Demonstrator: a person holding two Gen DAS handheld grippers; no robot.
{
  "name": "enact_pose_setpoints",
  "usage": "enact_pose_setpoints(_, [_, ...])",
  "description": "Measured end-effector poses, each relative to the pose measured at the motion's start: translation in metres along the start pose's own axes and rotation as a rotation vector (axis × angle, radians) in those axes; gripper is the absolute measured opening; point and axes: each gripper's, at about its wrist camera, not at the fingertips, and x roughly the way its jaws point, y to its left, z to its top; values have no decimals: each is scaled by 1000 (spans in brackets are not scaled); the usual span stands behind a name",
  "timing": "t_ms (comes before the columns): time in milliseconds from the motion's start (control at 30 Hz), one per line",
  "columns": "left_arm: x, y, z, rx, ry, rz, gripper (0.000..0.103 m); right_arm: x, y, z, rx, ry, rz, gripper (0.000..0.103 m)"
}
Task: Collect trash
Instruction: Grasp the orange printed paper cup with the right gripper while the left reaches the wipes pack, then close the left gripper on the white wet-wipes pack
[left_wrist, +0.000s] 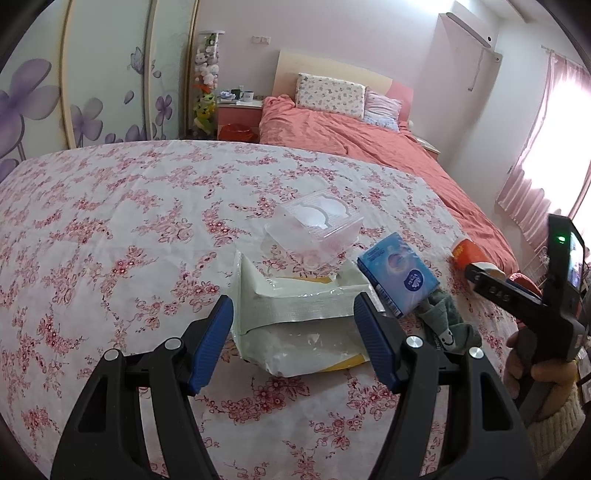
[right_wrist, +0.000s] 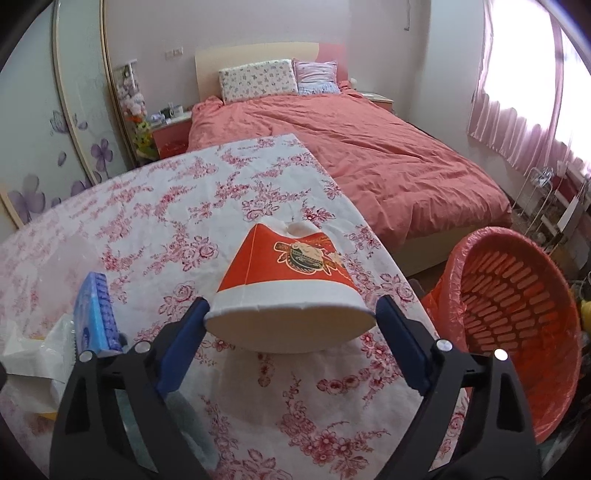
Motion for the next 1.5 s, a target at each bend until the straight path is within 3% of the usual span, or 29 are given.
enact_pose_setpoints(233, [2,2,-3,1,10,11,67,-20,-11,-9,9,-26,53,87])
enact_pose_setpoints(367, [5,1,-6,4,18,17,67,-23,-9,-18,-19,-17,55,71])
enact_pose_setpoints(567, [6,1,-8,5,23,21,67,-18,-12,-21,-8,1,56,75])
enact_pose_setpoints(933, [3,0,-9,5,18,13,67,-54,-43,-30,26,-73,71,77])
enact_pose_setpoints(1100, [3,-1,-9,4,20,15,67,-43,-54,-29,44,-34,63,60])
enact_pose_setpoints(1433, [-1,-2,-6,6,5,13,67,-6,-52,-8,30,5,44,42])
enact_pose_setpoints(1500, [-2,-1,-5,6,4,15,67,-1,-48,-5,5,5,42,28])
